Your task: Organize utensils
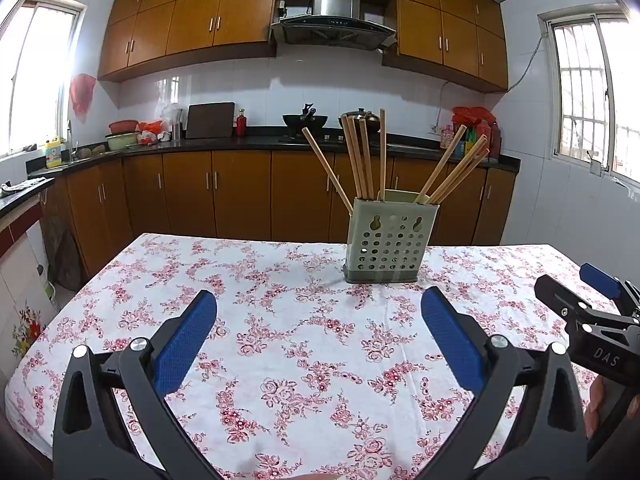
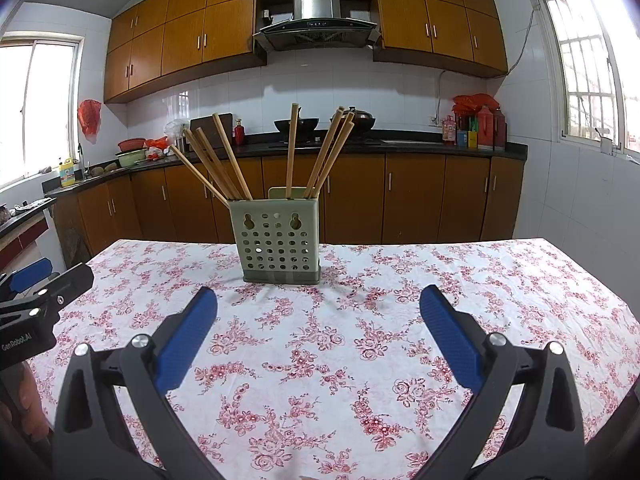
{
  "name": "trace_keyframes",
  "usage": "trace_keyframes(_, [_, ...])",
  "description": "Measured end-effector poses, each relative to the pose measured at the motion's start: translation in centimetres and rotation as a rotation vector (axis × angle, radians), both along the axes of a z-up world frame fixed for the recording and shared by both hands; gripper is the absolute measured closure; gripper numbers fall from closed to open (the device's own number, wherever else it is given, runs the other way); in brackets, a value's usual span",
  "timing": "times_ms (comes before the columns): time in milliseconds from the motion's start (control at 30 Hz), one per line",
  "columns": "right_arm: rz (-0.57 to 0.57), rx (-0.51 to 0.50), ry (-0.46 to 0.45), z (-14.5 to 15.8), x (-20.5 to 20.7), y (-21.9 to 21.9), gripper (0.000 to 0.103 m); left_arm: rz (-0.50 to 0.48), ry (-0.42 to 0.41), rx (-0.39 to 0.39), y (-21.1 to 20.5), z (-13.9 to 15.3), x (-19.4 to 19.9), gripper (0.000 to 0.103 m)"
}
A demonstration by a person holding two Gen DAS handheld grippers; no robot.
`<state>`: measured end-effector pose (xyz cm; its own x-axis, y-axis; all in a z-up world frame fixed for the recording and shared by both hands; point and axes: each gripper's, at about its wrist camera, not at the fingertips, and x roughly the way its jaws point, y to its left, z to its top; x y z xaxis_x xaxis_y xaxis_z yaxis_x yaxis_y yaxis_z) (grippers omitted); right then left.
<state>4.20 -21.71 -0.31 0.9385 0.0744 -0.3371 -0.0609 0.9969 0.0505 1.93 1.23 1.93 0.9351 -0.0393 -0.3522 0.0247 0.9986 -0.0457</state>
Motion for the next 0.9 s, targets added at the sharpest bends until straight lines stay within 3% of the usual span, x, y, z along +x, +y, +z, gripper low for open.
trace_keyframes(900, [0.0,0.0,0.001,0.09,-0.02,-0.05,0.004,-0.002,0.001,-0.001,-0.24,0.08,-0.04,0.002])
